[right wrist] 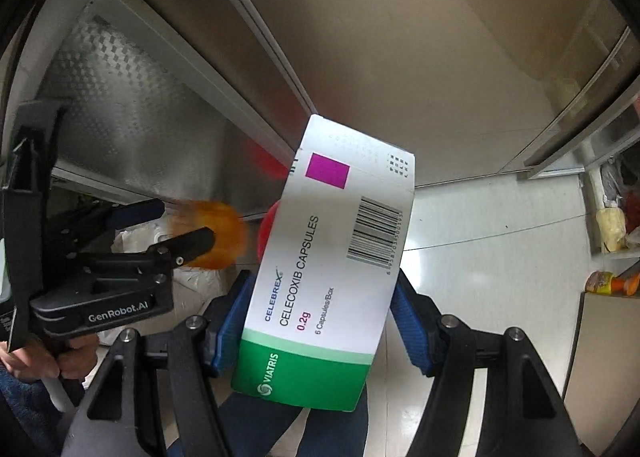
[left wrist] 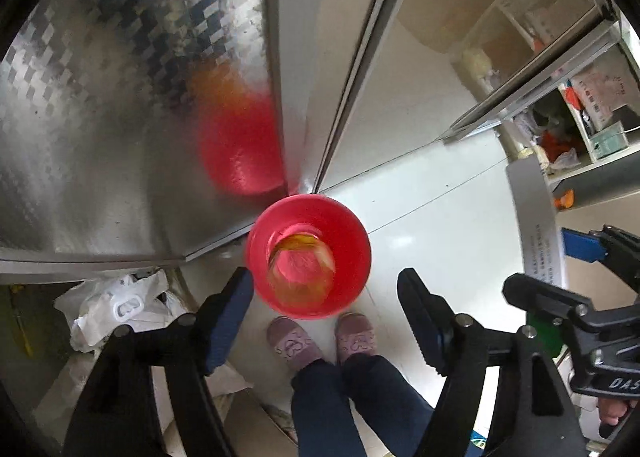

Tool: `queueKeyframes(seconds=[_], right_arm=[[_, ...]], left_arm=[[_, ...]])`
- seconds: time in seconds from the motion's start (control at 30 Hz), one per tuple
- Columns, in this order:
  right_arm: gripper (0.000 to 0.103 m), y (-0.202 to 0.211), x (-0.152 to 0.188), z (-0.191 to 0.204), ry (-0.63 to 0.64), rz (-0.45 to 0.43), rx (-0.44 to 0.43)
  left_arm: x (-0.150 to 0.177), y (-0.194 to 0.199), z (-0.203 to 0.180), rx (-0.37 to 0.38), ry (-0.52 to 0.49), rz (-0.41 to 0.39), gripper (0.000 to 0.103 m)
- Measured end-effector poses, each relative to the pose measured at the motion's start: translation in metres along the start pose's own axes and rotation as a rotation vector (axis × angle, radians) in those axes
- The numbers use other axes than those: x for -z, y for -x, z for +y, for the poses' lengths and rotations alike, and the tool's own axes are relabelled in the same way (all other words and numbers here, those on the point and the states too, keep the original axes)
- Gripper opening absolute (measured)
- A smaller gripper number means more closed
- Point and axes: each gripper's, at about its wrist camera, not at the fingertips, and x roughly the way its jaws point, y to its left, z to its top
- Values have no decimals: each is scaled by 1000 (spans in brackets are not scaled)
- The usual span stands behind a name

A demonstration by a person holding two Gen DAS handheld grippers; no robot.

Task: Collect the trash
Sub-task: 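Carry cup and box down to the red bucket and release both, then raise both tools back toward the counter items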

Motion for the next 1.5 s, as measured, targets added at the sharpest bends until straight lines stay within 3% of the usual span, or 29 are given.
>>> queueKeyframes(seconds=[0.2, 0.27, 0.4, 0.53, 0.63, 0.73, 1.0, 1.07, 1.13, 1.4, 1.5], right_arm=[[64, 6, -3, 5, 14, 22, 7], [64, 6, -3, 2, 16, 27, 5], [64, 6, -1, 13, 73, -2, 14], [64, -12, -7, 24, 138, 34, 24], [64, -26, -9, 34, 165, 59, 16], [64, -39, -10, 44, 203, 80, 4], [65, -71, -18, 53, 279, 119, 21], [69, -77, -19, 61, 302, 123, 28], [92, -77, -17, 67, 320, 112, 57], [97, -59, -7, 60, 344, 109, 114], [97, -36, -7, 56, 327, 84, 109]], left_arm=[[4, 14, 10, -20, 37, -28, 73], [8, 15, 14, -28, 43, -27, 80], [17, 16, 28, -33, 48, -26, 82], [28, 16, 45, -2, 76, -25, 91], [35, 18, 58, 18, 112, -41, 103], [43, 19, 69, 2, 135, -65, 103], [58, 11, 88, -13, 180, -24, 103], [61, 10, 89, -22, 172, -18, 103], [64, 9, 88, -29, 163, -15, 103], [71, 24, 84, -18, 183, -31, 103], [69, 46, 80, 32, 197, -53, 103]])
